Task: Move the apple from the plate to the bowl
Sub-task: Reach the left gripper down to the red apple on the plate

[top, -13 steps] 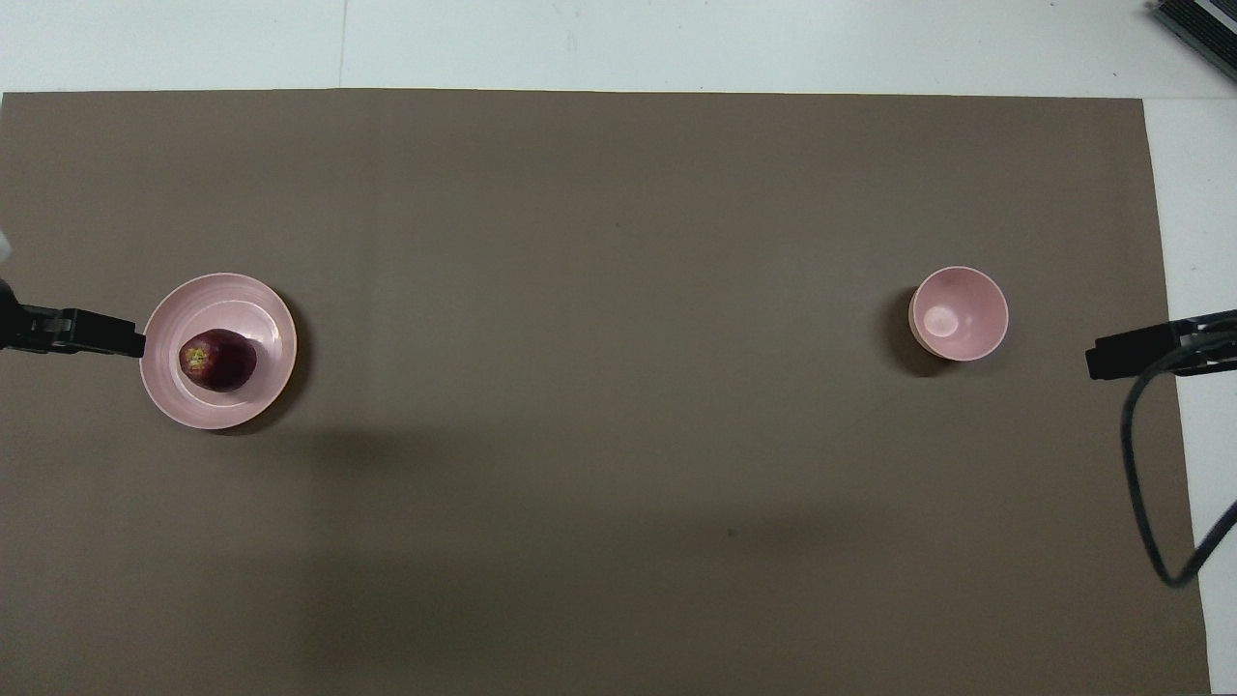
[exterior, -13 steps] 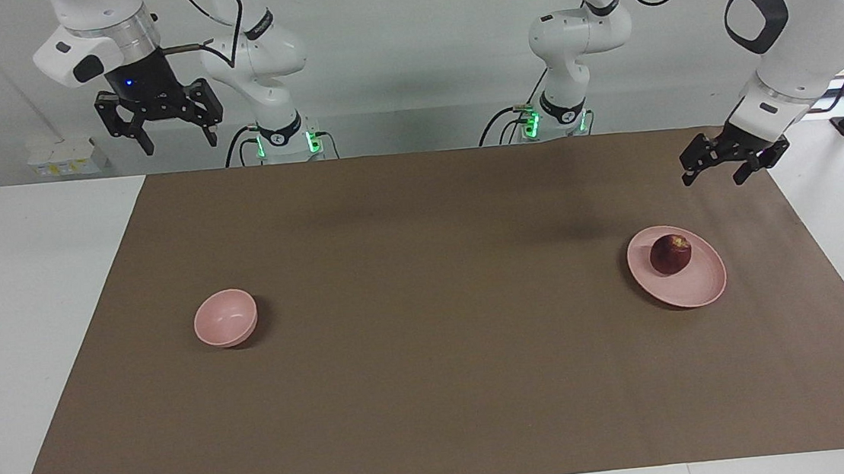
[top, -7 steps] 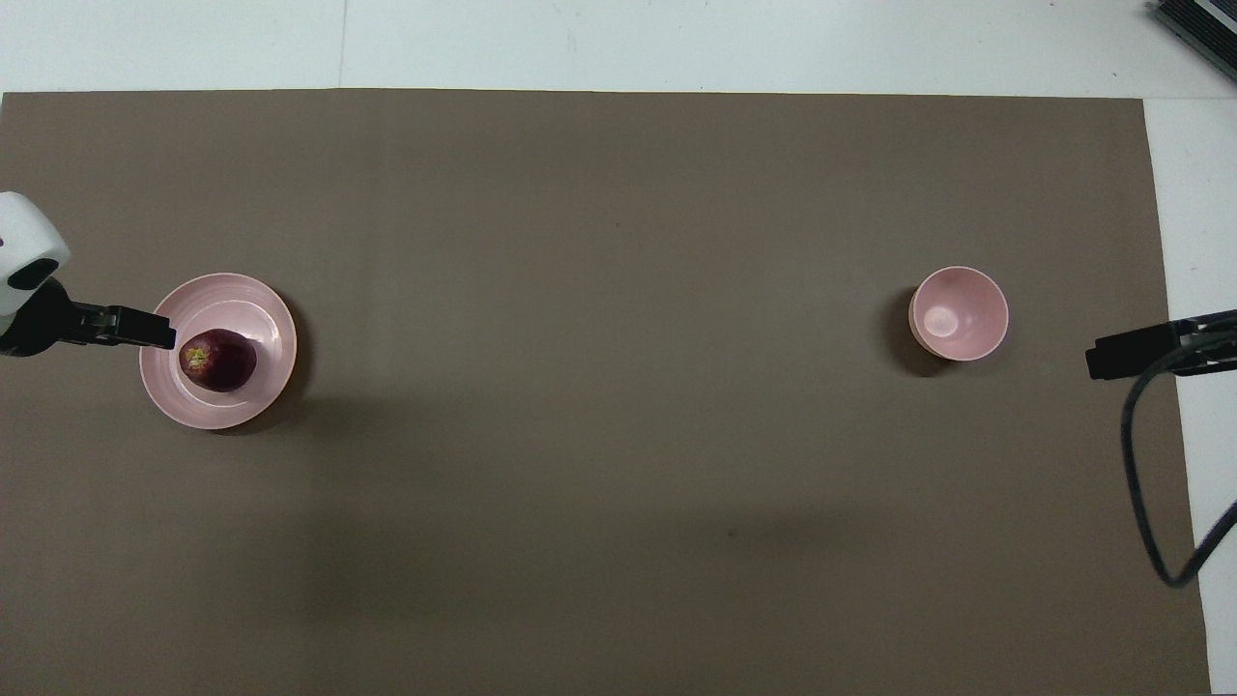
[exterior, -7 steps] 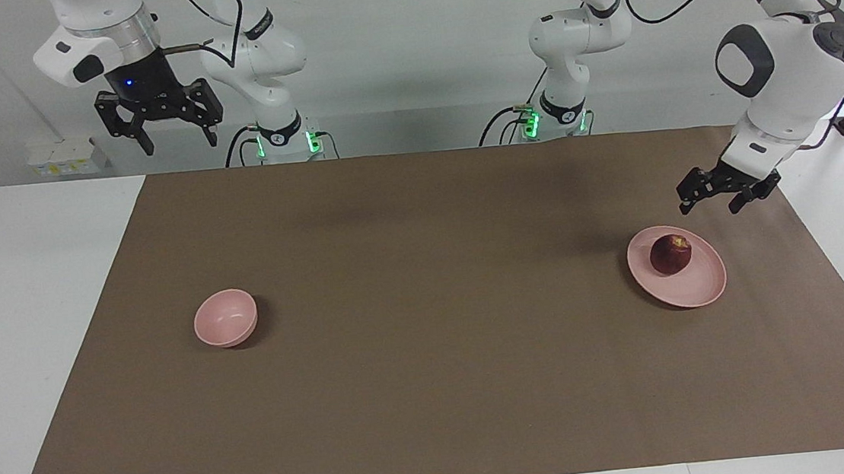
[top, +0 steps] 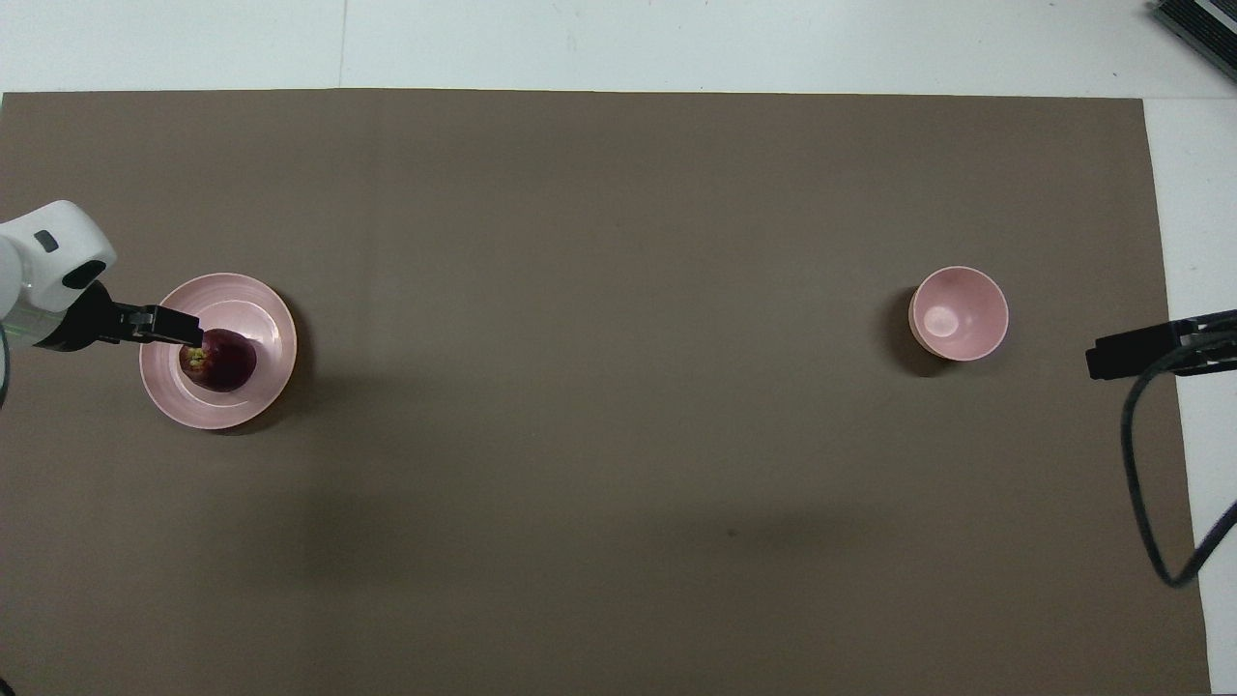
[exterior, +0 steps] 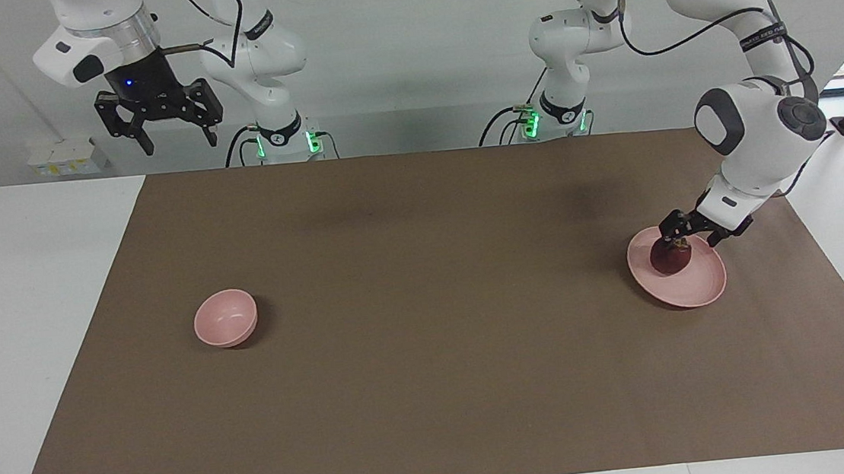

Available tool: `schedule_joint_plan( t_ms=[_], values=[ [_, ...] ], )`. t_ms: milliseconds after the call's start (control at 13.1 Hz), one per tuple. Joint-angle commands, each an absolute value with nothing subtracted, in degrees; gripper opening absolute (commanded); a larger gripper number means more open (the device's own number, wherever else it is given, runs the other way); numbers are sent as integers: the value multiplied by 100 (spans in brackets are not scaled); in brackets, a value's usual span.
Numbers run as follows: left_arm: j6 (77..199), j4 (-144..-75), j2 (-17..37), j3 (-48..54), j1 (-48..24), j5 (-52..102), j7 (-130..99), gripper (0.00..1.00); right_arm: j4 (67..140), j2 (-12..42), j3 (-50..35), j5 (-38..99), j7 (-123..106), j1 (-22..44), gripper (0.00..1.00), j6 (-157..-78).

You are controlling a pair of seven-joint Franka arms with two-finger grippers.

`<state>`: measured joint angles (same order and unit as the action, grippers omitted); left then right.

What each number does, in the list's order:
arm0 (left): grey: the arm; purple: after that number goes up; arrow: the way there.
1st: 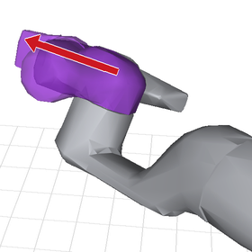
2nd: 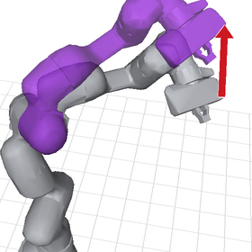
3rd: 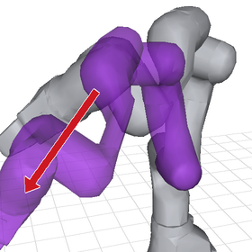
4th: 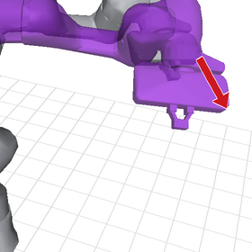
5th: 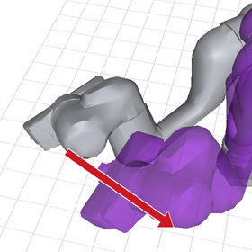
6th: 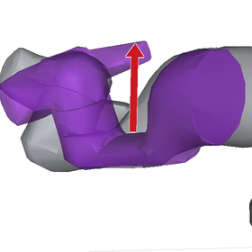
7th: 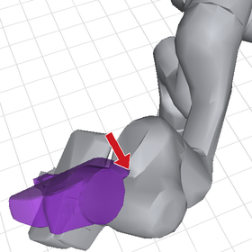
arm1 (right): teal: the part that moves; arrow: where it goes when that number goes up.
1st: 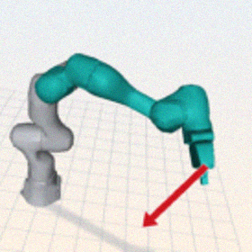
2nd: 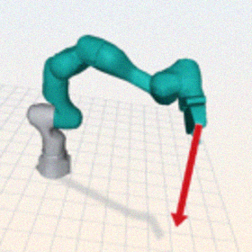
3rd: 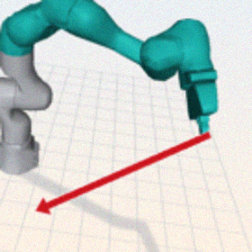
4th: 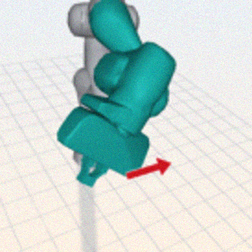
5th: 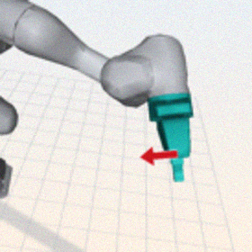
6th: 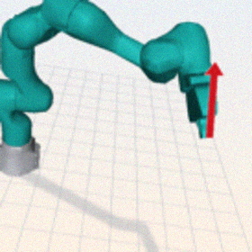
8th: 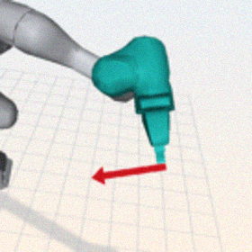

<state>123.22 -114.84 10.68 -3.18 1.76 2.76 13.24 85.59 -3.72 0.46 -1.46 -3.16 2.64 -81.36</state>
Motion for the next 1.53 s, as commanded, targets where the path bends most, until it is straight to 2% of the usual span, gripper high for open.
schedule_joint_plan(
  t_ms=[0, 839, 915, 992, 1068, 1449],
  values=[
    [12744, -11856, 993, -308, 185, 202, 1380, 100, 8701, -492, 9, -114, -440, 193, 100, -8218],
    [12990, -12023, 1195, -308, 132, 246, 1327, 100, 8701, -492, 17, -114, -448, 193, 100, -8218],
    [13042, -12032, 1187, -299, 132, 255, 1310, 90, 8701, -492, 9, -114, -483, 193, 100, -8192],
    [13060, -12050, 1195, -308, 123, 255, 1266, 35, 8719, -518, 0, -114, -501, 211, 100, -8078],
    [13043, -12024, 1195, -308, 123, 255, 1196, 0, 8736, -536, 0, -114, -484, 246, 100, -8042],
    [12736, -11497, 1239, -308, 123, 246, 1178, 0, 8692, -510, -9, -79, -474, 228, 100, -8016]
  ],
)
